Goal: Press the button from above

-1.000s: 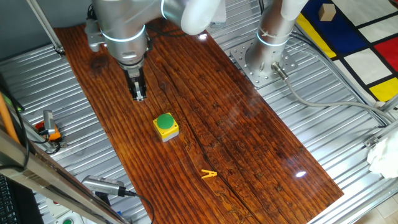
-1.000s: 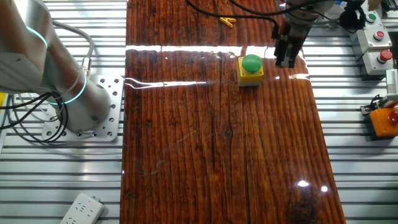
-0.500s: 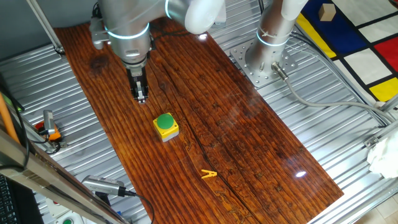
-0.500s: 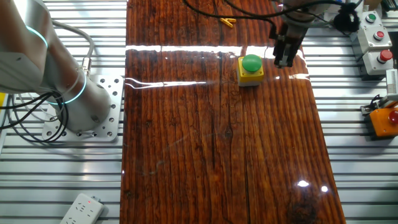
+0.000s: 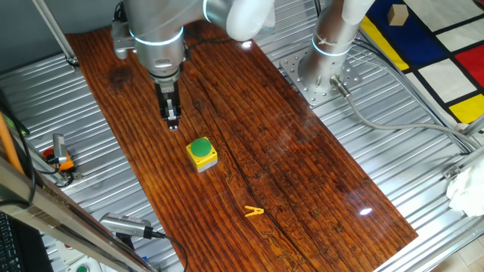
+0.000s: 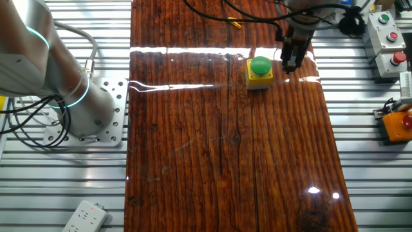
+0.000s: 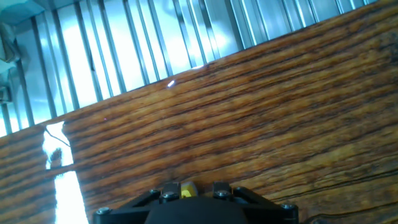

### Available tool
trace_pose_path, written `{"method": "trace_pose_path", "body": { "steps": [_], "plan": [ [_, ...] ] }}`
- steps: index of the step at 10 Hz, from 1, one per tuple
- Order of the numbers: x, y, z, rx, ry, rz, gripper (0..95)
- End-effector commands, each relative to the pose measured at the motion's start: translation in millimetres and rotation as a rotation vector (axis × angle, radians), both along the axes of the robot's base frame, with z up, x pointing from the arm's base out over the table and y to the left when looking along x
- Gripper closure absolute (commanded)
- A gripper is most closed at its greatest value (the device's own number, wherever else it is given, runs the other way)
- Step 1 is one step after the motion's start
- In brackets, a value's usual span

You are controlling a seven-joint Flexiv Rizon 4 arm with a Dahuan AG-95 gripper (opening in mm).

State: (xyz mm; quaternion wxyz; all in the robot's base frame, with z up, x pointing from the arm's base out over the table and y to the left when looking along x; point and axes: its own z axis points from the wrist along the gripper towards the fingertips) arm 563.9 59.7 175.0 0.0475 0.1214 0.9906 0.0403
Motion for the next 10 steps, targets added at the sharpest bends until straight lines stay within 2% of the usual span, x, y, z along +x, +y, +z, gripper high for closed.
{"method": "trace_pose_path", "body": {
  "steps": [1, 6, 10],
  "plan": [
    [-0.6, 0.6, -0.4, 0.0, -0.005, 0.0, 0.0],
    [-0.1, 1.5, -15.0, -0.003, -0.031, 0.021, 0.0],
    [-0.5, 2.6, -21.8, -0.009, -0.025, 0.038, 0.0]
  ]
}}
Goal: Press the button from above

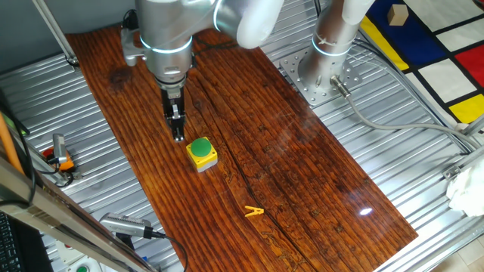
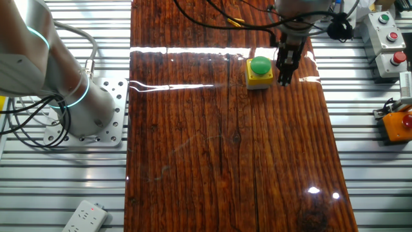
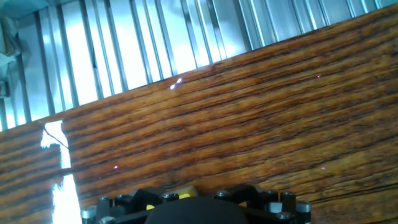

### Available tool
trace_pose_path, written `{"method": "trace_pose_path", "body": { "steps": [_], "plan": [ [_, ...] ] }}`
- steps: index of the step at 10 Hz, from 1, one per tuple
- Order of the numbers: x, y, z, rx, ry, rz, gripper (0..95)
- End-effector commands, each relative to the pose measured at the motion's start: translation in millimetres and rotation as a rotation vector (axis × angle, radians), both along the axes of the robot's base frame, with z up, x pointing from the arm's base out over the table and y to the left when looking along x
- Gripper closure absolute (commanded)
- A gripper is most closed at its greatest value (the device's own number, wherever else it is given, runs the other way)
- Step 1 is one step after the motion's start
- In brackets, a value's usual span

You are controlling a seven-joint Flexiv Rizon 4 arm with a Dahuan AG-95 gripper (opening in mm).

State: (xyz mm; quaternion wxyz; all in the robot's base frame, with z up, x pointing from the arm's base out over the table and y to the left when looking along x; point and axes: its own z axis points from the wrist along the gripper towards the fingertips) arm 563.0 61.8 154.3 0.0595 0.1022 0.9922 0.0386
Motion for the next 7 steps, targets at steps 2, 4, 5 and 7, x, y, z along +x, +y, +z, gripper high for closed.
{"method": "trace_pose_path", "body": {
  "steps": [2, 4, 5, 7],
  "plan": [
    [-0.1, 1.5, -8.4, 0.002, -0.004, 0.008, 0.0],
    [-1.3, 2.0, -14.6, 0.005, -0.001, 0.007, 19.0],
    [-3.4, 3.3, -15.9, 0.004, -0.002, 0.003, 19.0],
    [-9.0, 6.7, -19.0, 0.002, -0.007, -0.002, 19.0]
  ]
}}
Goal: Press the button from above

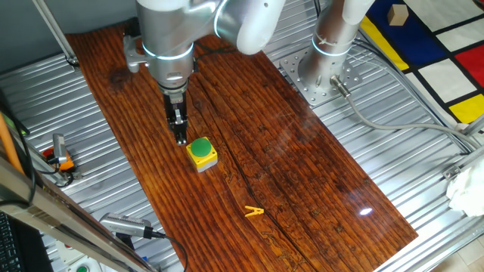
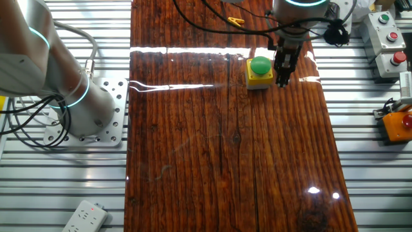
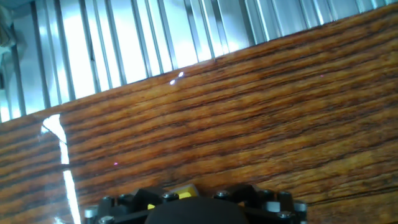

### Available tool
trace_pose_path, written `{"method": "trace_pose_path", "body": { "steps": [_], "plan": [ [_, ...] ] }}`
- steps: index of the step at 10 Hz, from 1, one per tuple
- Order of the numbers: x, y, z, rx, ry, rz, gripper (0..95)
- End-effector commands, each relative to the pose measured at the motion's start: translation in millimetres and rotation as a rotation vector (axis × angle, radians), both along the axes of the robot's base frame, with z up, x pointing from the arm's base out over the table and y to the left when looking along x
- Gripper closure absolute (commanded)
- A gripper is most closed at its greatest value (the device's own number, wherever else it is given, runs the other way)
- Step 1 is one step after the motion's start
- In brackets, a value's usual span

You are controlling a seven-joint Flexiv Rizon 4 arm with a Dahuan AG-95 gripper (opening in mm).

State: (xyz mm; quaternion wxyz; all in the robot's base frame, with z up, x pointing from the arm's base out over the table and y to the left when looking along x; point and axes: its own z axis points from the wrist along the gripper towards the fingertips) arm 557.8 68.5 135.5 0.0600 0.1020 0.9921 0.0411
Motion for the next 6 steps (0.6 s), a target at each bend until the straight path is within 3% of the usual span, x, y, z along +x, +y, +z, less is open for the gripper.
{"method": "trace_pose_path", "body": {
  "steps": [1, 6],
  "plan": [
    [-7.0, 1.6, -2.0, -0.005, -0.008, -0.006, 19.0],
    [-23.0, -1.4, -10.4, -0.006, -0.025, 0.005, 19.0]
  ]
}}
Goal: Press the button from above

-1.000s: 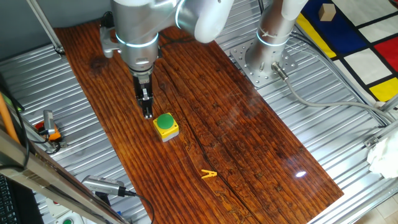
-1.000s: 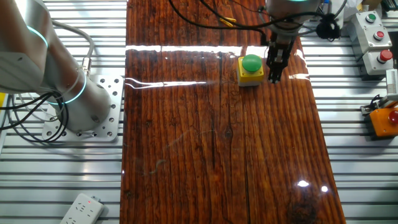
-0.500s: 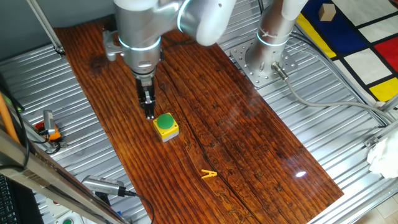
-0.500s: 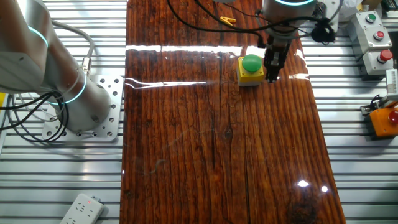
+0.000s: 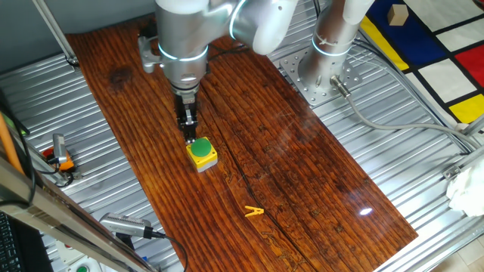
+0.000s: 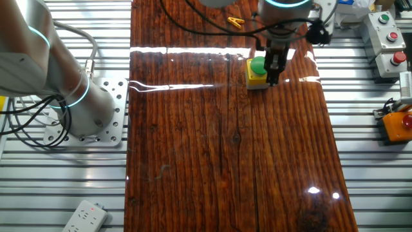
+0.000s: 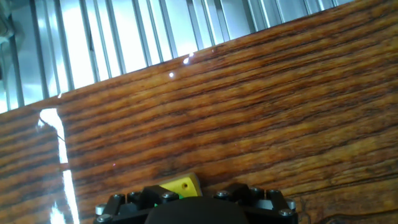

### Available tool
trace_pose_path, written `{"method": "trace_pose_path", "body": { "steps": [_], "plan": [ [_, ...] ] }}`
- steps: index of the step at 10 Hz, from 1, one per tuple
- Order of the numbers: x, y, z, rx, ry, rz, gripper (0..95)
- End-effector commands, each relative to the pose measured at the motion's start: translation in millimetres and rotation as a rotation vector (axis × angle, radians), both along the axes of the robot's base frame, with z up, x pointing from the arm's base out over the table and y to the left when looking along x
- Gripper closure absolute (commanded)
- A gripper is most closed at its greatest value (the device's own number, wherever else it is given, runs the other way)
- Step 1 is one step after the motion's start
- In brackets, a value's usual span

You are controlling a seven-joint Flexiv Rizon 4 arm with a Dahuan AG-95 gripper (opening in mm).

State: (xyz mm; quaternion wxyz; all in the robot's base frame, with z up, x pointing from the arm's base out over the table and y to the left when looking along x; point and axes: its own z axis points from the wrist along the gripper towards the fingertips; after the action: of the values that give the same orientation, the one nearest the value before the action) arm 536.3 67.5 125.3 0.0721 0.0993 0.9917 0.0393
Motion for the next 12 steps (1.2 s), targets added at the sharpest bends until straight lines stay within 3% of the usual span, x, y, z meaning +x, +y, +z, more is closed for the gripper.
{"method": "trace_pose_path", "body": {
  "steps": [1, 4, 8, 12],
  "plan": [
    [-4.3, -1.1, -1.4, 0.001, -0.004, 0.002, 19.0],
    [-12.1, -0.8, -5.6, 0.0, -0.012, -0.001, 19.0],
    [-14.4, 0.0, -17.0, 0.0, -0.034, -0.001, 19.0],
    [-15.0, 0.6, -20.1, 0.0, -0.033, -0.001, 19.0]
  ]
}}
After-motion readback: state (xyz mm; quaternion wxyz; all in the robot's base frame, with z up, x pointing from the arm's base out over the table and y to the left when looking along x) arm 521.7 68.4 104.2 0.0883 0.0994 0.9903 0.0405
